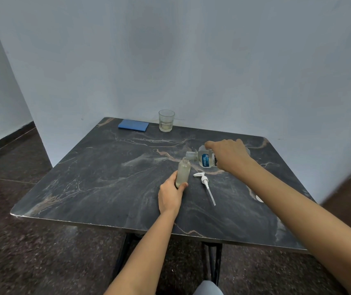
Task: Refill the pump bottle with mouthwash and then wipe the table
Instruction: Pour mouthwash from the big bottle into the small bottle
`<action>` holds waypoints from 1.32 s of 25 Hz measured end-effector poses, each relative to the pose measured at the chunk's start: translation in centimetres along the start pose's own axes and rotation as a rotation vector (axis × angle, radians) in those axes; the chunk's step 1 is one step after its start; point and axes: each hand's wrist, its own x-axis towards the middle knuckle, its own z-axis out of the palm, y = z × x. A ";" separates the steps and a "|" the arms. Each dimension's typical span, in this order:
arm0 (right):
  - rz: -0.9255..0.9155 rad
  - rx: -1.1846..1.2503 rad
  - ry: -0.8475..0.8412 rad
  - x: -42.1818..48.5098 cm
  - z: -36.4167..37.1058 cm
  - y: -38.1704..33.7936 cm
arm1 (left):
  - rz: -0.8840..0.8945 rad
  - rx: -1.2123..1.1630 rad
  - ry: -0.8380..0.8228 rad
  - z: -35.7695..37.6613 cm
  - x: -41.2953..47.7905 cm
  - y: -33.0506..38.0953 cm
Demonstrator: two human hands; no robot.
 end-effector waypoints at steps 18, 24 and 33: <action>0.042 0.223 -0.019 -0.8 2.0 0.9 | -0.005 0.008 0.001 0.2 0.2 -0.3; 0.074 0.478 -0.031 -1.4 5.0 1.4 | 0.001 0.006 0.011 0.4 0.3 -0.4; 0.399 1.409 0.364 -3.1 11.2 3.0 | 0.005 -0.019 0.006 0.5 0.4 -0.7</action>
